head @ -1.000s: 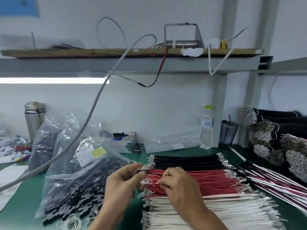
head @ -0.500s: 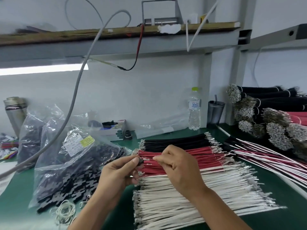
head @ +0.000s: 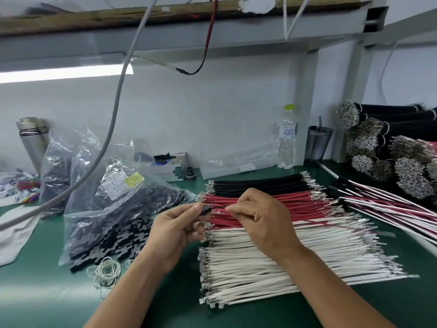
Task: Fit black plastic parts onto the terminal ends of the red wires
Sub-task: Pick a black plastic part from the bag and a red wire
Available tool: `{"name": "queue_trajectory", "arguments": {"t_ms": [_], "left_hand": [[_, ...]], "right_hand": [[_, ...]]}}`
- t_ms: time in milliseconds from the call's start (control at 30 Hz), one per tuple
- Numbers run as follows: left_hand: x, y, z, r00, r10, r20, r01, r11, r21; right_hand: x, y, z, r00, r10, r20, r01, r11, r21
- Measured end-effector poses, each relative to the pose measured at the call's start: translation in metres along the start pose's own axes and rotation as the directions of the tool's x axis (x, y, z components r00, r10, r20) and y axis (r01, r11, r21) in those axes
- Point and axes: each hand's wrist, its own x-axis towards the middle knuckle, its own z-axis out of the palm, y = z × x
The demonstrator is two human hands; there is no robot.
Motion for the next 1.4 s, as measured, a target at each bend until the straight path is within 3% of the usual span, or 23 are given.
{"name": "queue_trajectory", "arguments": {"t_ms": [167,467,767,1133,1267,1400], "left_hand": [[0.000,0.002,-0.004,1.000,0.012,0.006,-0.012,0.999,-0.030],[-0.002,0.003,-0.003,0.999,-0.012,0.053,0.013,1.000,-0.021],[-0.003,0.004,-0.003,0.997,-0.043,0.057,0.045,0.999,-0.031],[-0.006,0.006,-0.001,0.996,-0.075,0.039,0.077,0.996,-0.051],[-0.007,0.006,0.000,0.998,-0.063,0.027,0.064,0.998,-0.028],[-0.006,0.005,0.002,0.998,-0.062,-0.008,0.062,0.998,-0.029]], "right_hand": [[0.001,0.004,-0.001,0.999,0.044,-0.029,-0.041,0.996,0.082],[0.001,-0.005,0.005,0.999,-0.013,-0.038,0.014,1.000,0.015],[0.001,-0.003,0.002,0.998,0.006,-0.058,-0.001,0.996,0.086],[0.002,-0.015,-0.003,0.971,-0.229,0.069,0.239,0.939,-0.246],[0.001,-0.016,-0.002,0.960,-0.241,0.144,0.276,0.905,-0.324],[0.001,-0.015,-0.001,0.963,-0.236,0.132,0.267,0.903,-0.336]]}}
